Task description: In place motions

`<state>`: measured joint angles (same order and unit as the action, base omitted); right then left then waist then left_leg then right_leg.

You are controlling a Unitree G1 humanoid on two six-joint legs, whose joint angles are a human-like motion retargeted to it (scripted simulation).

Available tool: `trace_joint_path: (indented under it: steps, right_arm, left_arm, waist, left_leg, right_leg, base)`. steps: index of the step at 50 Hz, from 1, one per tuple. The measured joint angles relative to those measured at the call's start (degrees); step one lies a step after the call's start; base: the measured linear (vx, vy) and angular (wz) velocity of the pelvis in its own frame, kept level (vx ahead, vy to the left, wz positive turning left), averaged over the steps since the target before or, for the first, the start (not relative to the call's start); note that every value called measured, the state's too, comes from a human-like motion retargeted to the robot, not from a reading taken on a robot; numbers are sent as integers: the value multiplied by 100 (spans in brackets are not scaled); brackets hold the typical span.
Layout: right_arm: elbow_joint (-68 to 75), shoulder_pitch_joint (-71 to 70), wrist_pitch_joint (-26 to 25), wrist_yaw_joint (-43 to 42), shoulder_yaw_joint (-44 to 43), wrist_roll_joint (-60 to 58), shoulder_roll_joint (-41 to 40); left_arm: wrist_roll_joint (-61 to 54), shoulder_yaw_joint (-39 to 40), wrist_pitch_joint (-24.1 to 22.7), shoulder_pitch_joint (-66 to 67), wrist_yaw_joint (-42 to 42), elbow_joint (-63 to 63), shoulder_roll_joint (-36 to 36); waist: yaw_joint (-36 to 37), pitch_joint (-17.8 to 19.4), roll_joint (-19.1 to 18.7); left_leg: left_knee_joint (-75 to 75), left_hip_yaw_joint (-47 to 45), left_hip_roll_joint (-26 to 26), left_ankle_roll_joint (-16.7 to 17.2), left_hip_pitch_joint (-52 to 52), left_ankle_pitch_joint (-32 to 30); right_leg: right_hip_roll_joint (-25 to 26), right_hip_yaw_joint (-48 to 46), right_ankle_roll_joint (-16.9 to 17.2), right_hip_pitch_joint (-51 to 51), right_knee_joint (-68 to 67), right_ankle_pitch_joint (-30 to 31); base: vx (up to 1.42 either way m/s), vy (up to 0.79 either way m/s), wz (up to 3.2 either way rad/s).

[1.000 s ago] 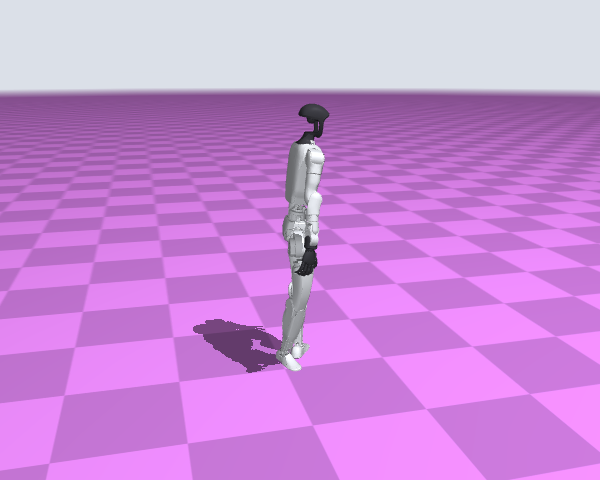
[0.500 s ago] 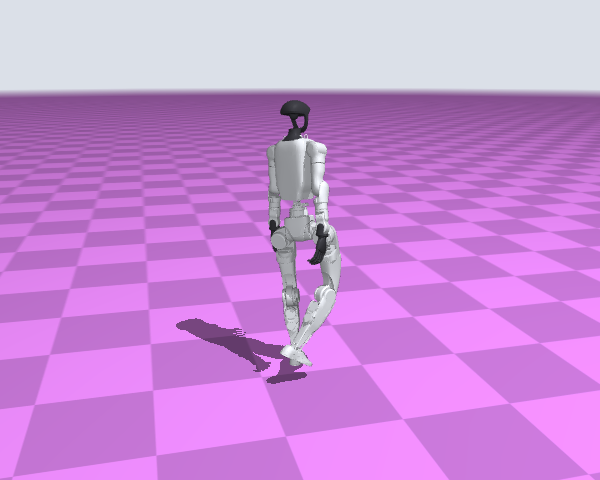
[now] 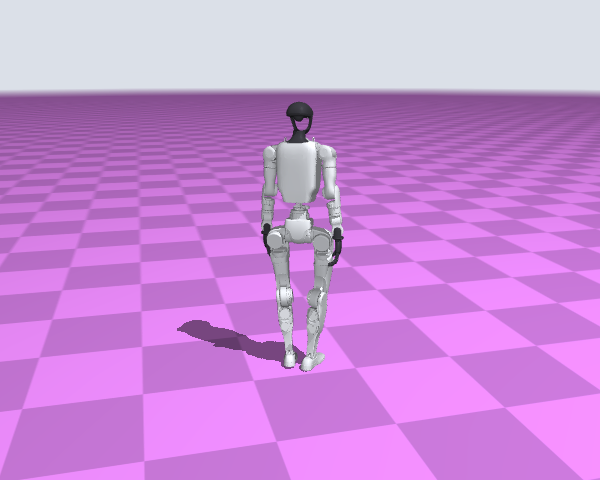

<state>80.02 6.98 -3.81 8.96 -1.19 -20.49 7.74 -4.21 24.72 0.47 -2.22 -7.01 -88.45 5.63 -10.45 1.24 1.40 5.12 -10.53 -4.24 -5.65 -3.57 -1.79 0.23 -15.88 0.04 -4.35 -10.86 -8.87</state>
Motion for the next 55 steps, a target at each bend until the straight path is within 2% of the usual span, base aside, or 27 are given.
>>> trace_joint_path:
  steps: [8,10,12,13,15,17,21,25,27,30,32,35,37,40,45,48,51,53,55]
  right_arm:
    - [37,50,-44,-34,8,-256,5]
    - [0,56,-33,-147,41,-389,5]
    - [-33,85,-5,-195,56,-496,18]
    - [-41,92,-5,-194,69,-530,22]
    - [-43,42,-29,-177,144,-482,25]
    - [-37,-20,6,-135,176,-368,39]
    - [-68,-145,-24,124,222,-231,165]
    - [-129,-448,0,100,304,-134,291]
    - [-159,-649,-12,117,402,-39,337]
    - [-205,-933,-30,174,523,114,355]
    - [-256,-1055,-53,229,538,177,345]
    - [-385,-1114,-62,277,494,209,302]
    - [-433,-1070,-40,223,401,250,273]
    - [-358,-979,-41,98,219,392,290]
    - [64,-748,-222,-158,-205,676,389]
    - [383,-549,-284,-172,-351,917,488]
    - [734,-334,-349,-211,-551,977,572]
    - [1003,-221,-407,-255,-600,969,615]
    - [1180,-215,-479,-218,-564,859,598]
  left_arm:
    - [-27,-148,-13,-79,-41,65,34]
    - [-52,-232,-22,-111,-93,93,61]
    - [-37,-327,-35,-141,-109,38,83]
    - [-17,-359,-35,-159,-113,-4,96]
    - [41,-451,-20,-221,-159,-74,144]
    - [72,-599,-20,-230,-201,-45,196]
    - [243,-694,-40,-135,-182,-2,222]
    - [193,-567,-62,51,-228,78,189]
    - [208,-422,-67,140,-211,134,184]
    - [266,-203,-63,277,-169,224,198]
    - [257,-111,-46,363,-144,248,221]
    - [186,-5,-17,425,-150,191,267]
    - [124,-5,-11,409,-180,143,328]
    - [130,-84,37,293,-165,177,397]
    - [200,-247,63,-72,-111,365,344]
    - [285,-282,25,-190,-112,533,267]
    - [363,-484,7,-118,-157,677,168]
    - [441,-532,-12,66,-162,704,105]
    - [434,-480,-54,312,-124,697,75]
  waist:
    - [519,107,73]
    - [353,148,49]
    - [-9,139,-60]
    - [-268,127,-153]
    - [-785,141,-220]
    - [-865,198,-232]
    - [-734,165,-326]
    - [-481,83,-426]
    - [-420,12,-409]
    - [-258,-45,-342]
    - [-219,-46,-277]
    - [-435,-56,-172]
    - [-745,-74,-263]
    - [-1270,-65,-420]
    - [-1939,30,-854]
    - [-2057,-23,-1000]
    - [-1739,-225,-924]
    - [-1345,-548,-651]
    - [-957,-856,-214]
  left_leg:
    - [278,1233,-244,116,-290,-142]
    - [307,1061,-158,60,-340,10]
    - [163,318,119,-82,-261,135]
    - [80,100,260,-36,-199,158]
    - [128,20,330,-17,-263,198]
    - [146,-597,567,27,-257,282]
    - [68,-1716,834,67,-60,570]
    - [30,-3006,1100,294,153,877]
    - [-16,-4113,1184,520,379,977]
    - [-109,-5305,1139,793,647,1010]
    - [-151,-5706,1042,934,791,1002]
    - [-160,-6120,884,1106,981,1011]
    - [-104,-6259,973,1182,1015,993]
    - [-30,-6314,1083,1224,988,955]
    - [47,-6371,1296,1323,993,923]
    - [130,-6273,1344,1379,1059,859]
    - [320,-6133,1271,1403,1311,590]
    - [758,-6112,1222,1159,1473,49]
    - [1499,-5834,1222,562,1448,-491]
  right_leg:
    - [8,613,-4,-232,-73,168]
    - [42,744,-5,-319,-141,198]
    - [100,724,-11,-409,-153,319]
    - [141,621,-34,-464,-155,349]
    - [130,576,-154,-650,-179,384]
    - [141,641,-357,-767,-211,239]
    - [-214,-630,-508,-777,-265,-383]
    - [-689,-2612,-262,-486,-333,-947]
    - [-771,-3469,-106,-339,-346,-1129]
    - [-775,-4489,0,-128,-330,-1113]
    - [-767,-4701,46,-63,-250,-765]
    - [-767,-4227,71,-176,20,334]
    - [-580,-3796,-32,-332,62,288]
    - [-521,-3703,-15,-396,55,293]
    - [-431,-3667,149,-436,-133,115]
    - [-397,-3580,148,-427,-153,16]
    - [-567,-3432,213,-312,-206,-36]
    - [-896,-3131,217,-297,-220,-42]
    - [-1322,-2674,104,-378,-260,-82]
  base:
    - [-4,-1,-80]
    - [-7,-3,-72]
    - [-9,-2,-26]
    - [-14,-2,-18]
    - [-24,-1,-104]
    - [-27,0,-276]
    - [-26,-4,-397]
    - [-31,0,-498]
    - [-33,-7,-498]
    - [-29,-14,-468]
    - [-19,-16,-381]
    - [-17,-22,-254]
    - [-15,-22,-128]
    - [-11,-17,-52]
    - [-3,-3,-6]
    - [12,-12,-6]
    - [25,-12,-53]
    - [34,-15,-125]
    - [30,-18,-161]
